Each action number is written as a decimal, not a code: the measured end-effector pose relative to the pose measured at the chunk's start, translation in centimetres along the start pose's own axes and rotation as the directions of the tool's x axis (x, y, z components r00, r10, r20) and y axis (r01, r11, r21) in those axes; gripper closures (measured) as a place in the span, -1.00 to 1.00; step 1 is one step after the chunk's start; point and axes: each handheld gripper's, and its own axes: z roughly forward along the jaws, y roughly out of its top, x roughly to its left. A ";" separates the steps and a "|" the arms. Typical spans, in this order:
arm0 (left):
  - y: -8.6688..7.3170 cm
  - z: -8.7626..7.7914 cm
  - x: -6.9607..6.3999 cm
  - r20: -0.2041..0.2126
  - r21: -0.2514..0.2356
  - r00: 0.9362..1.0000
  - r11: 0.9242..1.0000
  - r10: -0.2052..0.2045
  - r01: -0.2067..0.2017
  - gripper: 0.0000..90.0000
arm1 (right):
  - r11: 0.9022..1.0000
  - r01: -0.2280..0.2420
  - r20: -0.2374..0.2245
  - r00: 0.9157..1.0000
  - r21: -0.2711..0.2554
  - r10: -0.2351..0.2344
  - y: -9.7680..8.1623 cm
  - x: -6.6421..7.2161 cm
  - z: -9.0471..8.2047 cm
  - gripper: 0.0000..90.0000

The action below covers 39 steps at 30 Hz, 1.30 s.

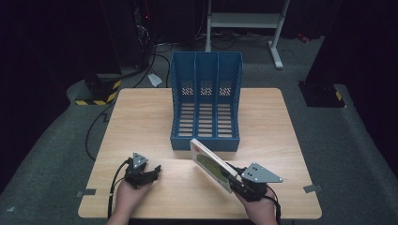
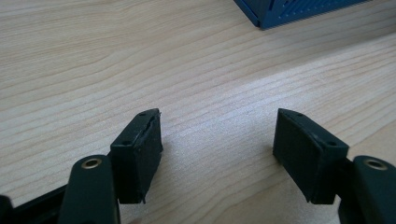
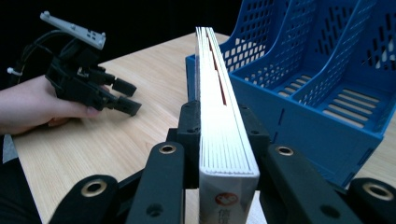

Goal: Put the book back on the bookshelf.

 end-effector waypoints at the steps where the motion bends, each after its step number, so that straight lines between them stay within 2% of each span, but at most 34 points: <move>1: 0.0 0.0 0.0 0.000 0.000 1.000 1.000 0.000 0.000 -0.28 | 1.000 -0.003 0.002 1.000 -0.003 0.003 0.1 0.0 -0.1 0.68; 7: 0.0 0.0 0.0 0.002 -0.002 1.000 1.000 0.001 0.000 -0.29 | 0.999 -0.016 0.028 0.999 -0.033 0.017 0.9 -0.2 -0.8 0.68; 13: 0.0 0.0 0.0 0.003 0.003 1.000 1.000 0.001 -0.001 -0.30 | 0.998 -0.008 0.061 0.998 -0.062 0.012 1.9 -0.5 -1.6 0.68; 18: 0.0 0.0 0.0 0.004 0.002 1.000 1.000 -0.001 0.001 -0.30 | 0.996 -0.015 0.092 0.996 -0.083 0.022 3.0 -1.2 -2.1 0.68; 24: 0.0 0.0 0.0 0.005 0.001 1.000 1.000 0.003 -0.003 -0.30 | 0.993 -0.029 0.143 0.989 -0.113 0.045 4.2 -2.6 -2.6 0.68; 27: 0.0 0.0 0.0 0.006 0.000 1.000 1.000 0.003 -0.003 -0.30 | 0.993 -0.023 0.177 0.983 -0.113 0.043 5.0 -3.4 -3.0 0.68; 31: -0.1 0.0 0.0 0.008 -0.002 1.000 1.000 0.002 -0.002 -0.30 | 0.993 -0.031 0.227 0.972 -0.117 0.057 6.0 -4.6 -3.0 0.68; 34: -0.1 -0.1 0.0 0.009 0.000 1.000 1.000 0.002 -0.002 -0.30 | 0.991 -0.050 0.262 0.961 -0.125 0.082 6.6 -5.6 -2.6 0.68; 39: -0.1 0.0 0.0 0.008 -0.003 1.000 1.000 0.000 0.000 -0.30 | 0.987 -0.079 0.295 0.948 -0.139 0.117 7.6 -7.2 -1.5 0.68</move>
